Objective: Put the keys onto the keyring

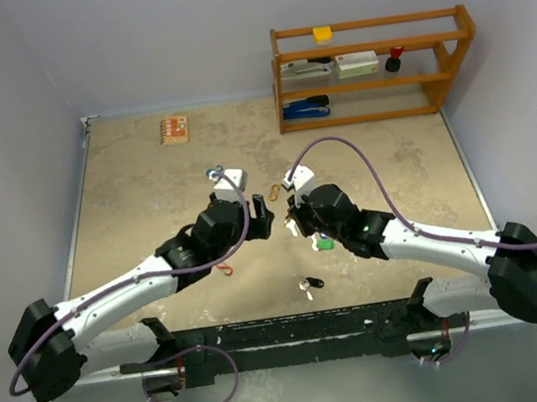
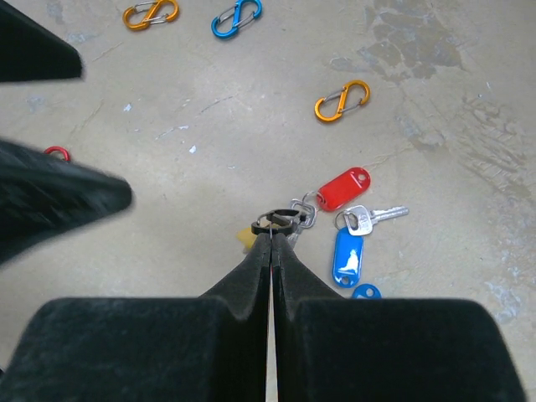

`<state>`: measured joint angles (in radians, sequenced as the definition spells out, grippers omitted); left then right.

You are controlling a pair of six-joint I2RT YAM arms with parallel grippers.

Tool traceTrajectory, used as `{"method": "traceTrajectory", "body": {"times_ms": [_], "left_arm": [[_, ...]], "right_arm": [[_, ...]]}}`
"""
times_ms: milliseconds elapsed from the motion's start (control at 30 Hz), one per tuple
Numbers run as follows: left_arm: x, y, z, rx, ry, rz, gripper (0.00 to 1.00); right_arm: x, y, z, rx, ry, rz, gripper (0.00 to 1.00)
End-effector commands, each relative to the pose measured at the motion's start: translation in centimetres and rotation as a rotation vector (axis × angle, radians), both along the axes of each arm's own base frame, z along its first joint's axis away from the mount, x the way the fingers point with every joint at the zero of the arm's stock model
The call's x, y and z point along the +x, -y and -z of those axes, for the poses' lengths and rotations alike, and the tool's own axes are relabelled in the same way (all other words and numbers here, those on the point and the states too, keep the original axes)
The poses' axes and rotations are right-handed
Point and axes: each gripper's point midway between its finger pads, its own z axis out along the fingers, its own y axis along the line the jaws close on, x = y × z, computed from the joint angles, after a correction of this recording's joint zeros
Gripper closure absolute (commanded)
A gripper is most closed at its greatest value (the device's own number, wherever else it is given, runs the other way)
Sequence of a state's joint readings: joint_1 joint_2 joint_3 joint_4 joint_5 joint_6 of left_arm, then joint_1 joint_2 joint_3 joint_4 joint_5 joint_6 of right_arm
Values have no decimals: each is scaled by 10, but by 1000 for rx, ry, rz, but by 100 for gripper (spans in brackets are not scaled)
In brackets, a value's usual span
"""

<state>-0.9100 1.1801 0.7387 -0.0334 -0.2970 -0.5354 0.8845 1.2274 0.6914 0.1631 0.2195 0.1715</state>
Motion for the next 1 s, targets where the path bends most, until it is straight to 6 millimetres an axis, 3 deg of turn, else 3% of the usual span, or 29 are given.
{"method": "traceTrajectory", "body": {"times_ms": [0,133,233,533,967], "left_arm": [[16,-47,-33,-73,113,-267,27],[14,-73,-46,-109,155,-364,20],[14,-78,-46,-102,156,-384,20],[15,-75,-40,-84,144,-378,19],[15,-77,-36,-72,143,-383,19]], "right_arm": [[7,0,-20,31,54,22,100],[8,-1,-20,28,51,24,100],[9,-2,-21,29,52,25,100],[12,-2,-28,24,61,33,100],[1,-15,-46,66,128,-109,100]]}}
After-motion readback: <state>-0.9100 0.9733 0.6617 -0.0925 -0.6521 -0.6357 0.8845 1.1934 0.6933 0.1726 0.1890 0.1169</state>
